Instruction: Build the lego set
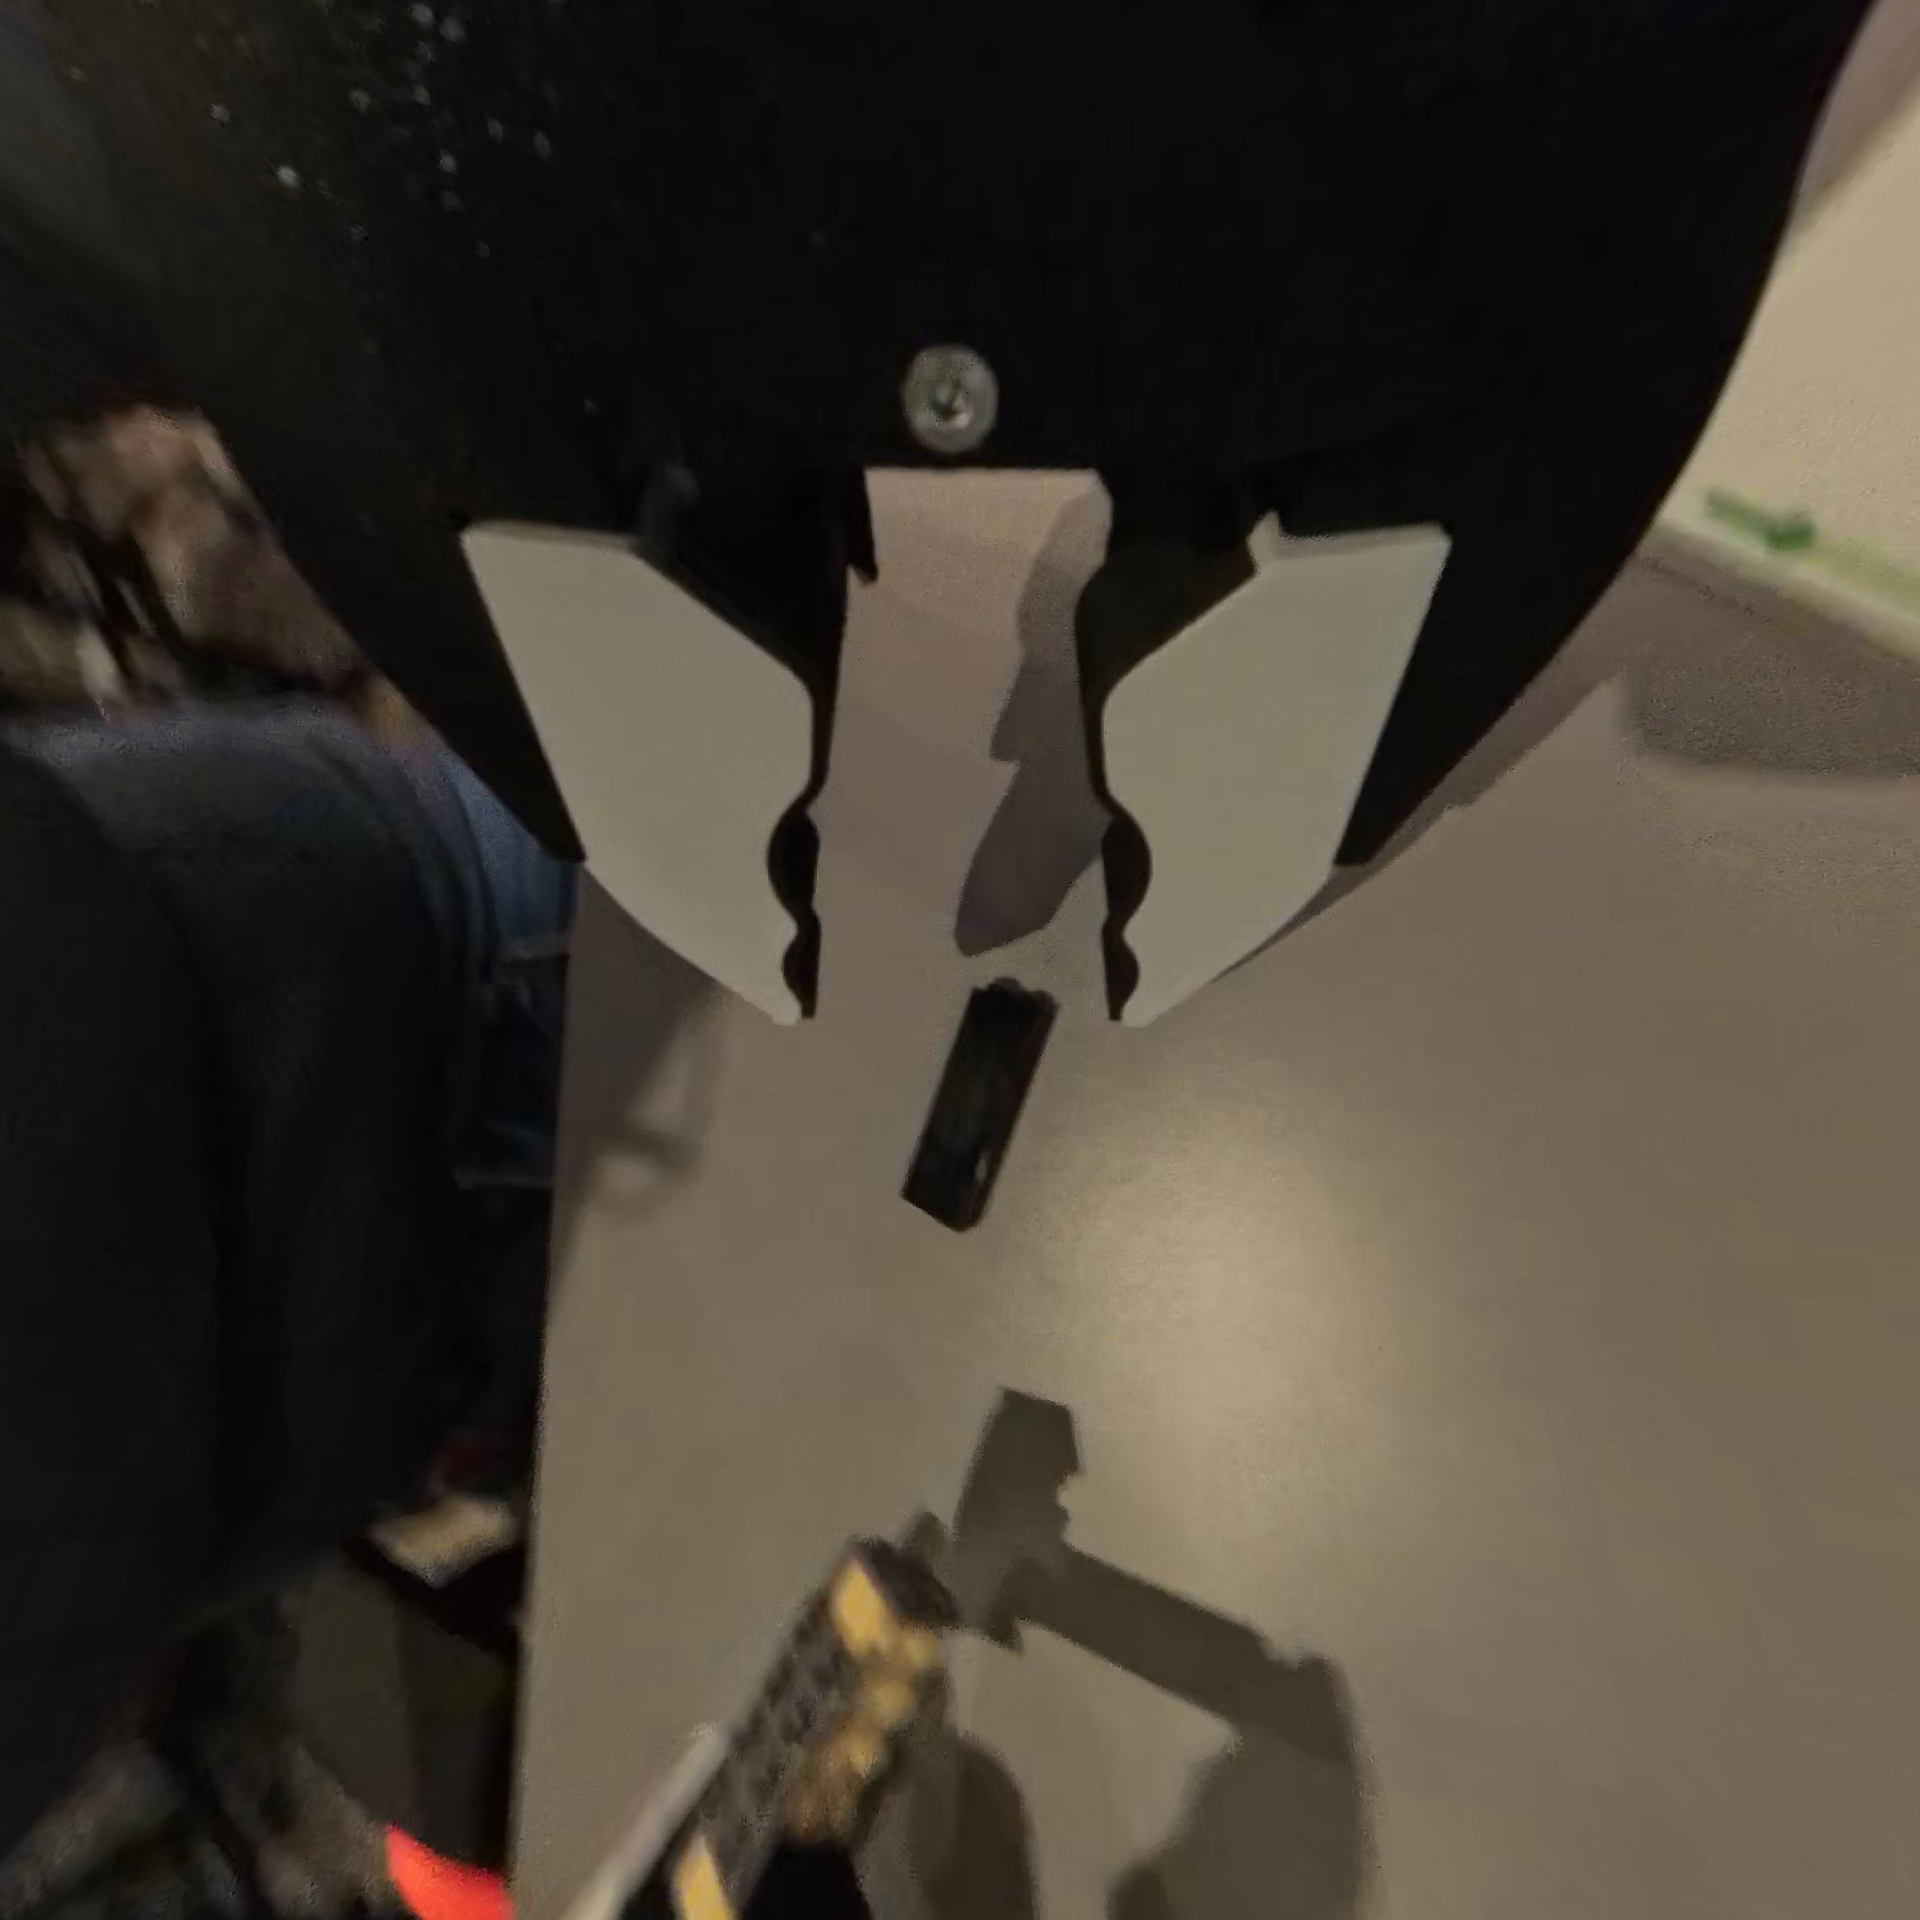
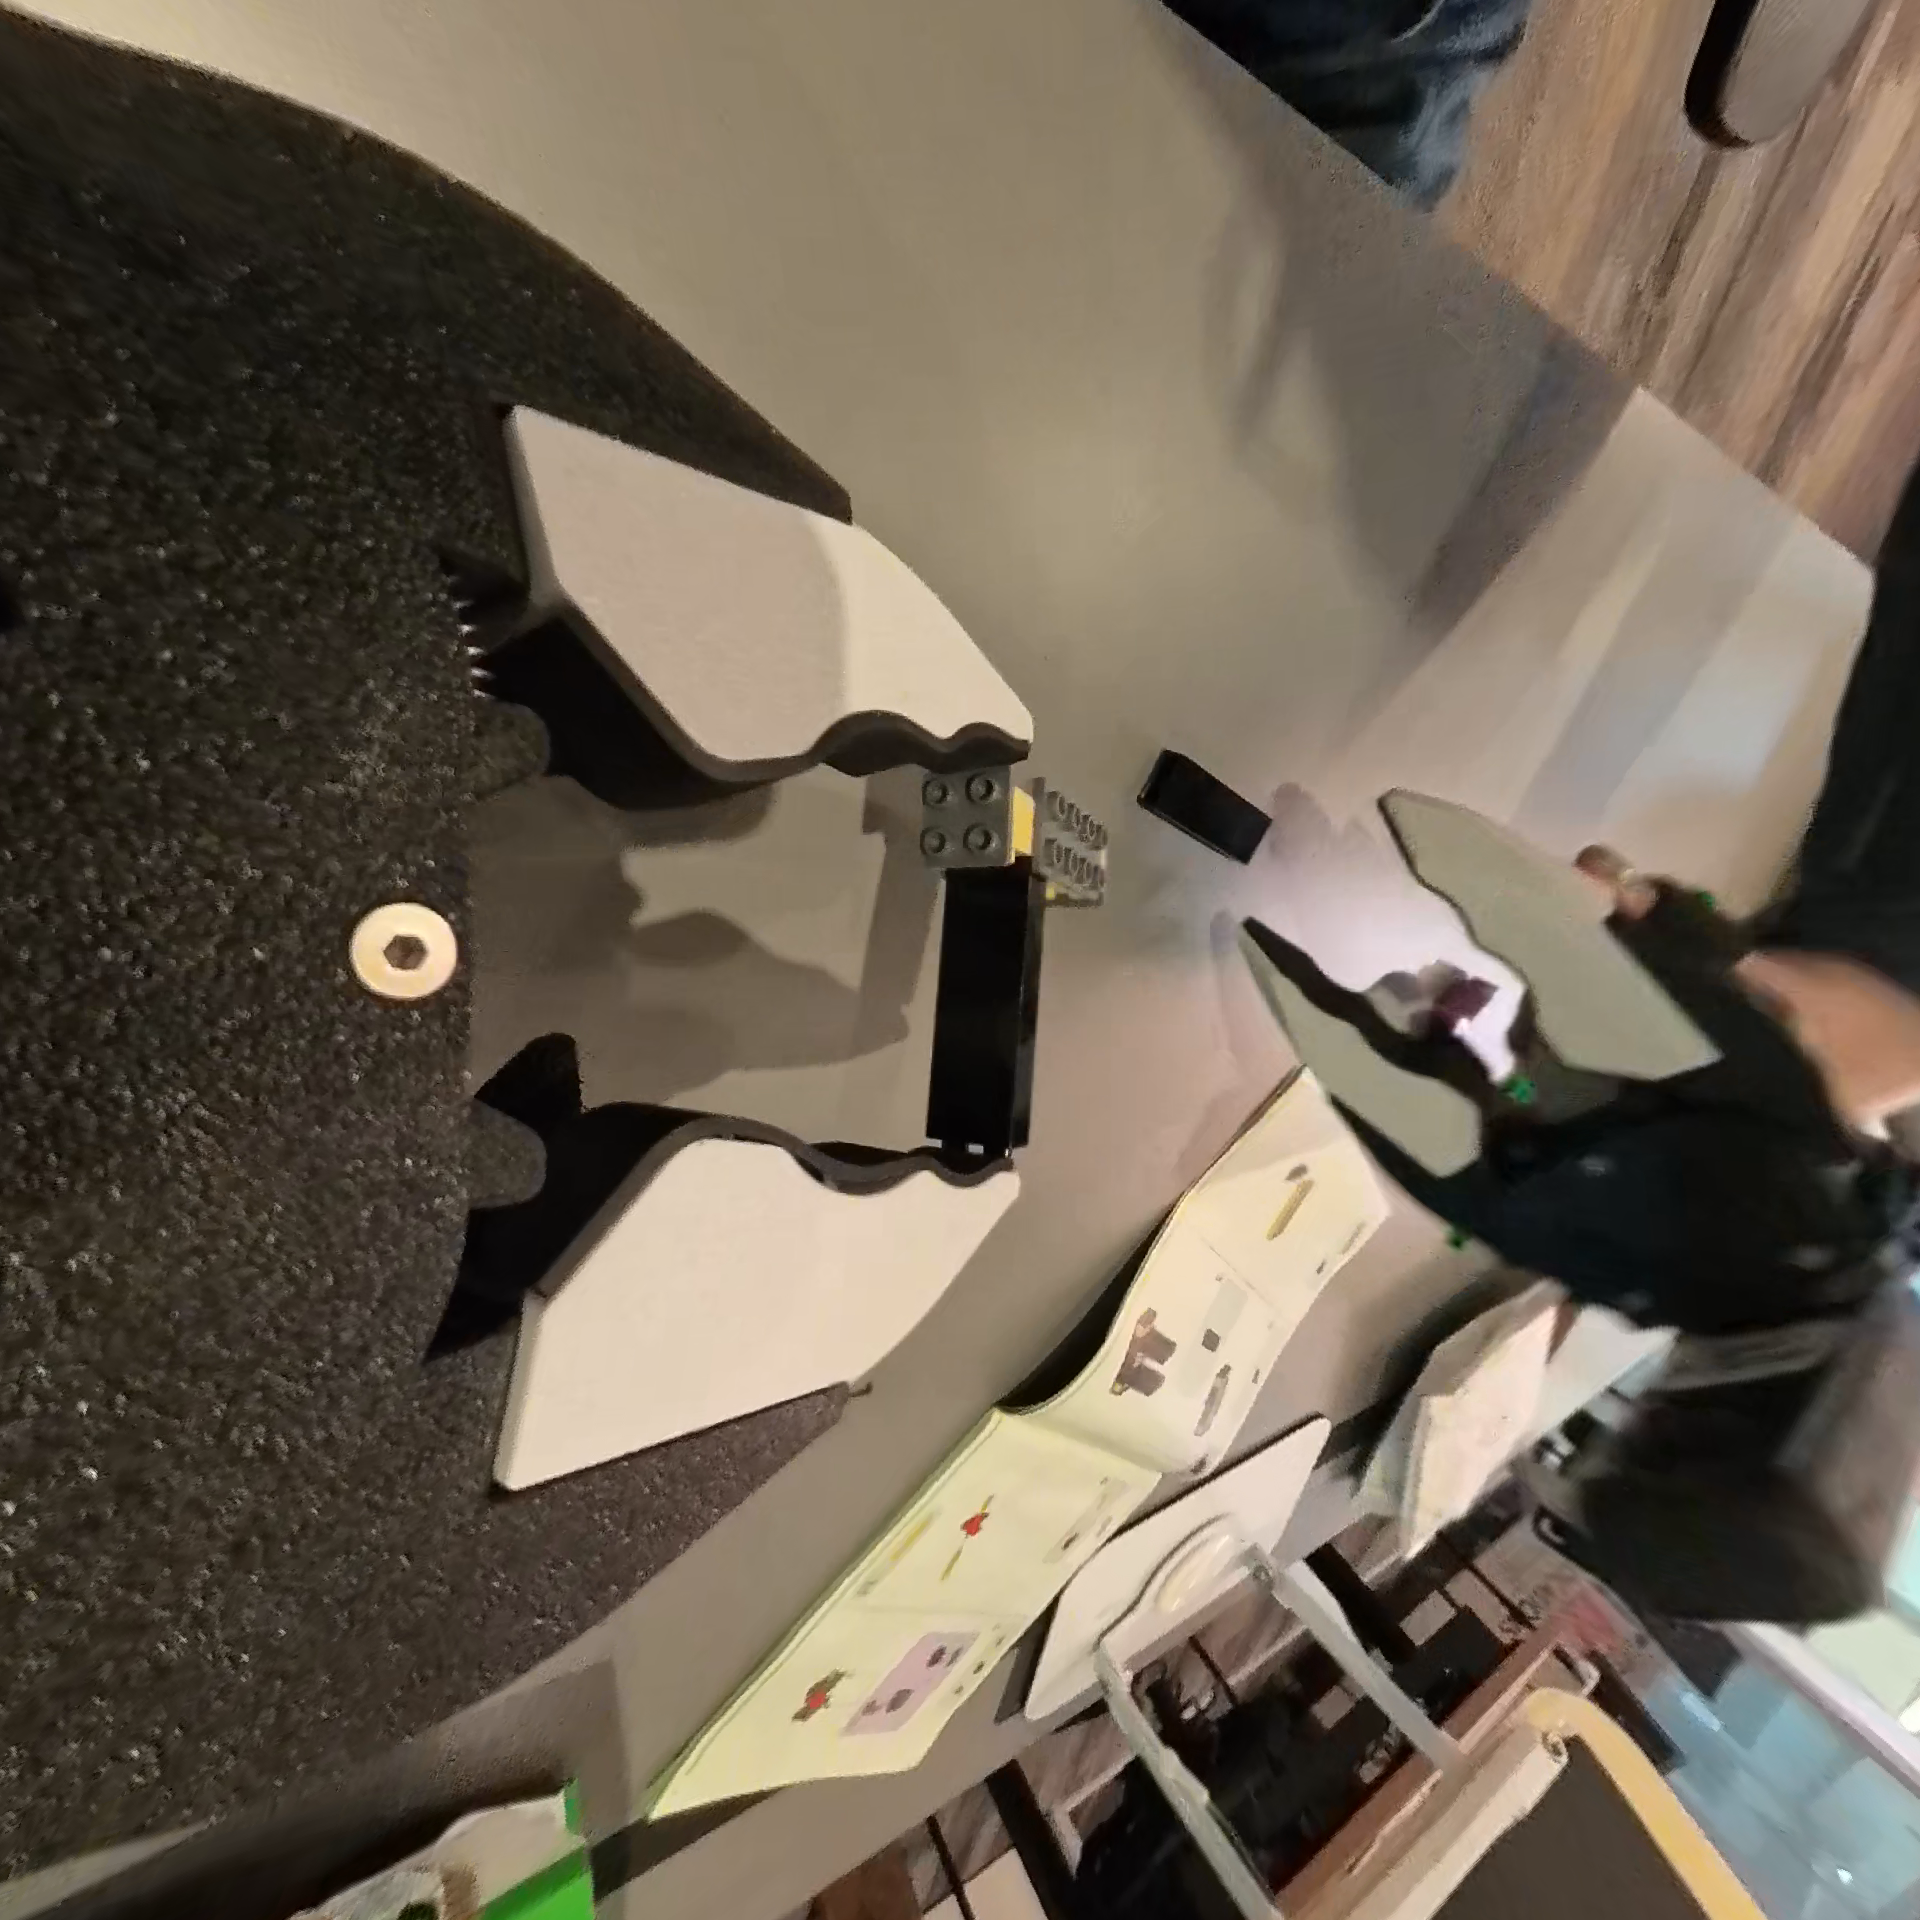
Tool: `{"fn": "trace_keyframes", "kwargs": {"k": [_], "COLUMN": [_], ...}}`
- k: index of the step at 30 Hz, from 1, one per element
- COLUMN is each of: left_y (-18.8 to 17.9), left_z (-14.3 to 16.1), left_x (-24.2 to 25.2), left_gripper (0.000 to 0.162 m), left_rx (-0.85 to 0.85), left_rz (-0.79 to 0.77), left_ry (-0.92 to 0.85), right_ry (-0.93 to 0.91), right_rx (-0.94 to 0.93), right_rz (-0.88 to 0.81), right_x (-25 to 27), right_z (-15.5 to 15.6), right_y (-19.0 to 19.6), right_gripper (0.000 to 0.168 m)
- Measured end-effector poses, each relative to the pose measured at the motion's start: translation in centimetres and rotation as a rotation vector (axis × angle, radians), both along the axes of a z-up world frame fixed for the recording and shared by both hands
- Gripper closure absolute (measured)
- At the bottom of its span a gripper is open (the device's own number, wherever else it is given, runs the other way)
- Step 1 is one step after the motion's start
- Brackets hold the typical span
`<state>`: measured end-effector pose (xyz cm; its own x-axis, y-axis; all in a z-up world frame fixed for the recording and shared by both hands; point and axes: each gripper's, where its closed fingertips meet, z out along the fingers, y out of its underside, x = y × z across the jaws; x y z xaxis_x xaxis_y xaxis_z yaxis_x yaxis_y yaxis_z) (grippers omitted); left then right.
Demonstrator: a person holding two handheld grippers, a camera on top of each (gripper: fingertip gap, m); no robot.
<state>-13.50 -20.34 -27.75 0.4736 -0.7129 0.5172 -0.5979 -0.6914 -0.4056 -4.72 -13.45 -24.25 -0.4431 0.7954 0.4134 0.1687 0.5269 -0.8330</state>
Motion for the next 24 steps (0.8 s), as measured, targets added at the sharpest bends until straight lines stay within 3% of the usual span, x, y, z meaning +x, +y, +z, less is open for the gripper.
{"fn": "trace_keyframes", "kwargs": {"k": [2, 4, 6, 8, 13, 16, 19, 24], "left_y": [0.6, 0.4, 0.1, -0.5, 0.1, 0.8, 1.3, 1.0], "left_z": [0.4, 0.4, 0.0, -0.4, -1.2, -2.3, -2.6, -2.5], "left_x": [-0.7, -1.0, -0.8, 0.6, 1.4, 1.3, 1.4, 1.3], "left_gripper": [0.106, 0.087, 0.083, 0.080, 0.078, 0.078, 0.081, 0.099], "left_rx": [0.127, 0.220, 0.301, 0.376, 0.568, 0.567, 0.540, 0.492], "left_rz": [0.253, 0.485, 0.722, 0.855, 0.965, 0.961, 0.978, 0.950], "left_ry": [0.008, 0.010, 0.035, 0.043, 0.230, 0.337, 0.336, 0.361], "right_ry": [-0.009, -0.013, -0.025, -0.017, 0.035, 0.084, 0.122, 0.099], "right_rx": [-0.003, 0.013, 0.027, 0.012, 0.011, 0.005, -0.035, -0.021], "right_rz": [-0.017, -0.040, -0.045, -0.052, -0.046, -0.058, -0.055, -0.018], "right_x": [-0.6, -1.3, -1.8, -2.2, -2.8, -3.0, -2.7, -1.9], "right_z": [-0.2, -0.3, -0.5, -0.3, 0.7, 1.4, 1.9, 1.4], "right_y": [-0.1, 0.1, 0.3, 0.6, 1.7, 2.1, 1.9, 1.5], "right_gripper": [0.099, 0.099, 0.099, 0.099, 0.099, 0.099, 0.099, 0.099]}}
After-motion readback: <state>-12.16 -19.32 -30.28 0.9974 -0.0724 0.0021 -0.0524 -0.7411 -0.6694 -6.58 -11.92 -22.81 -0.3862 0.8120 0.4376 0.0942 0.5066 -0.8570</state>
